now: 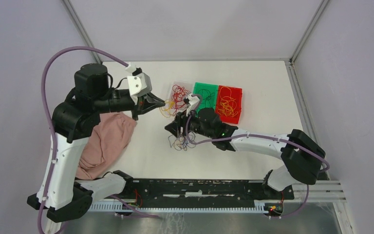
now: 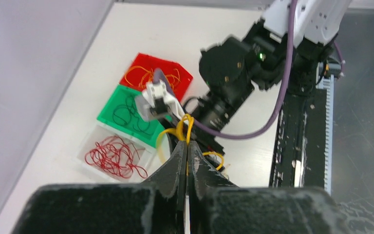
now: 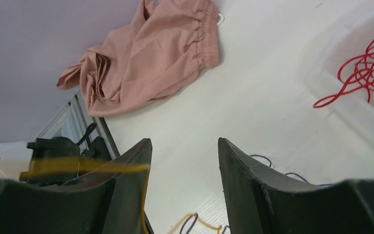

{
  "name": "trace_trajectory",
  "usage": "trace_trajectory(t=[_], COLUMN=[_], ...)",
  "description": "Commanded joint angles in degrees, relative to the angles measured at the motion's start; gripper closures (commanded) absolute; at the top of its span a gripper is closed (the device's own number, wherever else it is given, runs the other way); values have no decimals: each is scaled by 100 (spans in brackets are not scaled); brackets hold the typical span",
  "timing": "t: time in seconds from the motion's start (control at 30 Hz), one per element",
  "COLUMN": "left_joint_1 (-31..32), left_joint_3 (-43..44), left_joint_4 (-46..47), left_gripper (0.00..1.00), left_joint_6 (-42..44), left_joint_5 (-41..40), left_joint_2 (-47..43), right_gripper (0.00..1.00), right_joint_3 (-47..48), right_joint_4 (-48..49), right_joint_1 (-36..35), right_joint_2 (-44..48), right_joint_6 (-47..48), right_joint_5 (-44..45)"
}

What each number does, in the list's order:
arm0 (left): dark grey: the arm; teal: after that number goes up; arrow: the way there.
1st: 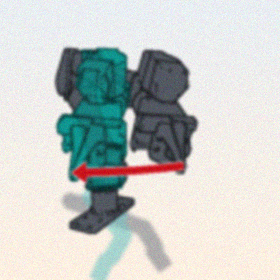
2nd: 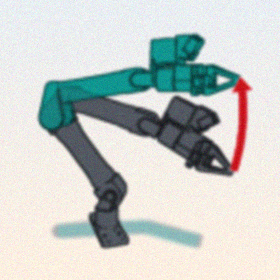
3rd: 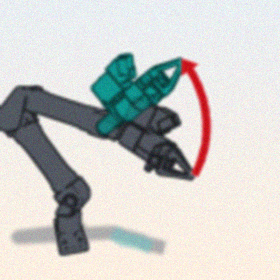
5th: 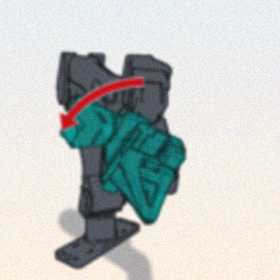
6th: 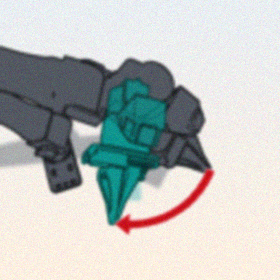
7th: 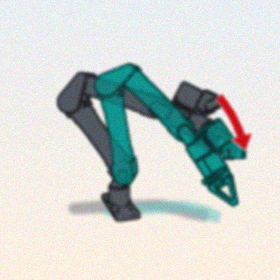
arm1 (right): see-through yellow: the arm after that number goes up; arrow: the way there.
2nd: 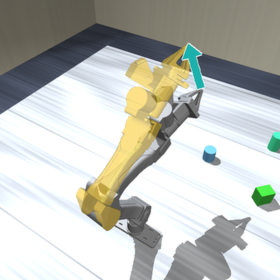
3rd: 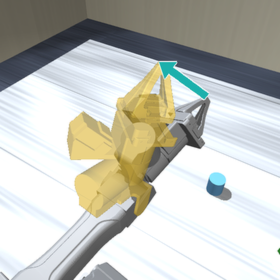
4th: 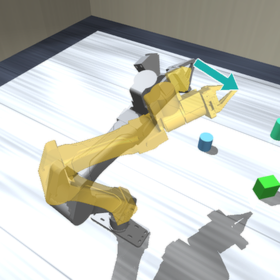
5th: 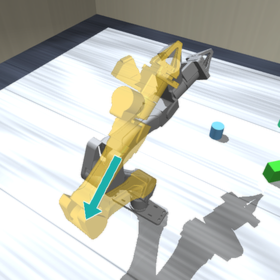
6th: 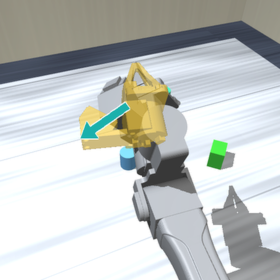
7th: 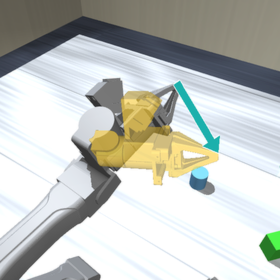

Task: Untangle the cables
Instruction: Untie the cable.

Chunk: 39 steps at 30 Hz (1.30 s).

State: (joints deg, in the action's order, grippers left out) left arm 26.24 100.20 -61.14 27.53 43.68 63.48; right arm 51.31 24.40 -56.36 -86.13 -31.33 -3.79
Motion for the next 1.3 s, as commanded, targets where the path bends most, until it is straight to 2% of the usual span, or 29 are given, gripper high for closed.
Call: trace_trajectory(t=[0.0,0.37,0.6,0.73,0.93,1.0,1.07,1.13,1.27], left_joint_1=[18,21,19,20,13,20,14,15,15], left_joint_3=[495,784,1162,1196,1175,1192,1345,1431,1079], left_joint_4=[705,2906,3881,4890,5791,5948,5646,5225,4525], left_gripper=[97,97,97,97,97,97,97,97,97], left_joint_6=[-442,-344,53,352,594,624,616,494,263], left_joint_5=[-171,-1855,-2474,-2973,-3225,-3280,-3108,-2844,-2185], left_joint_2=[22,-234,-183,-161,-147,-139,-85,-69,-230], right_gripper=[42,42,42,43,52,52,46,34,10], right_joint_3=[-313,-1116,-1480,-1760,-1963,-2010,-2049,-1983,-1460], right_joint_4=[511,867,1002,1151,1226,1231,1275,1066,-107], right_joint_1=[-110,-158,-178,-191,-224,-231,-229,-230,-240], right_joint_2=[-196,-350,-480,-635,-805,-823,-699,-354,685], right_joint_6=[-293,-512,-617,-782,-915,-950,-937,-845,-381], right_joint_5=[179,738,822,901,981,994,947,904,802])
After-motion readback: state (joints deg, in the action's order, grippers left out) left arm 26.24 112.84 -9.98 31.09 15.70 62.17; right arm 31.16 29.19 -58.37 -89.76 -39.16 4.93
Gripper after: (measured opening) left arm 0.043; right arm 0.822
